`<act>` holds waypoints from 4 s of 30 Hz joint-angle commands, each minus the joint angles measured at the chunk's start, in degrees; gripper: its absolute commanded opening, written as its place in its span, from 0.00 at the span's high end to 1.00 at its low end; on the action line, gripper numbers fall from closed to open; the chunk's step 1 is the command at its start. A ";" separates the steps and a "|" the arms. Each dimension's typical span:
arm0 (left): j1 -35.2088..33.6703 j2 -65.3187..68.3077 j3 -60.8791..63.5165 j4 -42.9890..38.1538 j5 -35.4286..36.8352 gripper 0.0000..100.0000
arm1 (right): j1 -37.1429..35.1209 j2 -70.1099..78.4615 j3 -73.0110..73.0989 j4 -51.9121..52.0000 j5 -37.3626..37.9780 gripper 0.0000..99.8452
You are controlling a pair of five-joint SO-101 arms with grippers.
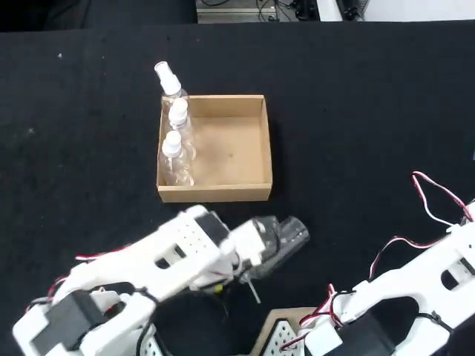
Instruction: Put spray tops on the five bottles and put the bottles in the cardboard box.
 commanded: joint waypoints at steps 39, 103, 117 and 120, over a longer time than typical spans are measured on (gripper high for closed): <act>-81.54 -14.68 1.36 9.05 -84.13 0.89 | -3.08 -0.84 -1.36 3.34 -0.35 0.99; -107.56 -15.82 11.38 -10.99 -10.64 0.69 | -29.71 -33.27 18.07 15.56 -0.35 0.99; -108.09 -8.00 1.89 -12.48 -10.73 0.69 | -29.71 -33.27 18.07 15.56 -0.35 0.99; -107.91 -6.33 -4.09 -4.13 -10.64 0.69 | -29.71 -33.27 18.07 15.56 -0.35 0.99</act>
